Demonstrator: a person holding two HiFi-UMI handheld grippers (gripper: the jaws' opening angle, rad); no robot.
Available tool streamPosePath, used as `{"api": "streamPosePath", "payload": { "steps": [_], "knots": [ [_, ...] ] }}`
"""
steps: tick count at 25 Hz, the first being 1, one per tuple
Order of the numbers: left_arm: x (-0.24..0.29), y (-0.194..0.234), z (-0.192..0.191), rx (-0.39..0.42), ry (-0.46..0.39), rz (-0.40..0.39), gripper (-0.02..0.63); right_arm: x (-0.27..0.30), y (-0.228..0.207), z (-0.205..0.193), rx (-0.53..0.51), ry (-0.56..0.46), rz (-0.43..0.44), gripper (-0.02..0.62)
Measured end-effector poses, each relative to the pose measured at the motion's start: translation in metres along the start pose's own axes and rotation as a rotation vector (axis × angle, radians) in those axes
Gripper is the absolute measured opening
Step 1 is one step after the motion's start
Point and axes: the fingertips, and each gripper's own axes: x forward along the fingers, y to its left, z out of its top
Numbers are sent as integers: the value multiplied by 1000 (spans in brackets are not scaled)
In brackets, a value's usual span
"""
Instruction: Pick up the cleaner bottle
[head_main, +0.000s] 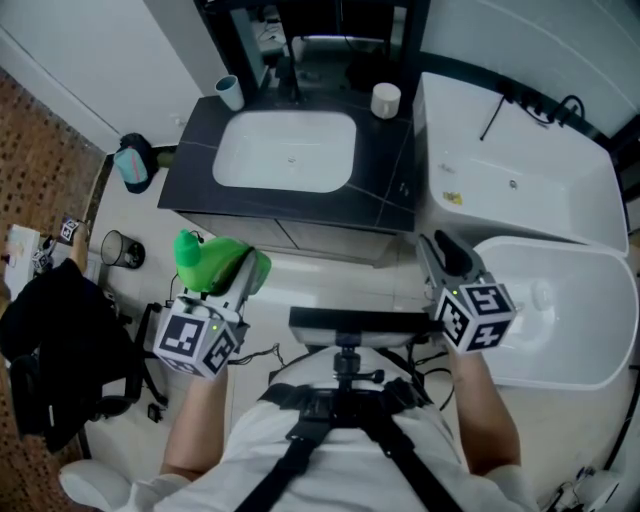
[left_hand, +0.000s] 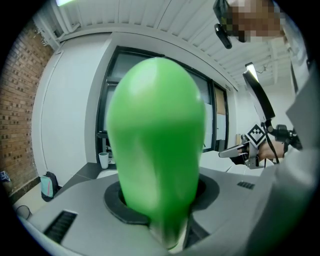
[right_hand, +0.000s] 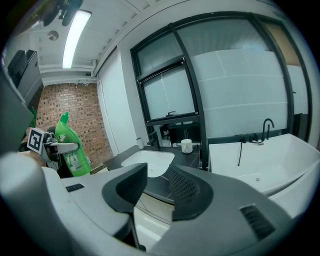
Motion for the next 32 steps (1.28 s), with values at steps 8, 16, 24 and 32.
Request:
{"api": "streamPosePath", "payload": {
  "steps": [8,16,24,32],
  "knots": [
    [-14,-2,-2,-1,-2,10,164,-9,6,-2,5,-19,11,120],
    [-20,-5,-3,14,0,11,164,-23,18,0,-10,-32,3,91],
    [-21,-11,-5,30,7,-8,164,-31,17,-8,-12,-18,-22,66],
    [-21,-18,-5,36,6,-25,164,-36,12,-5,-21,-24,-37,54]
  ]
}}
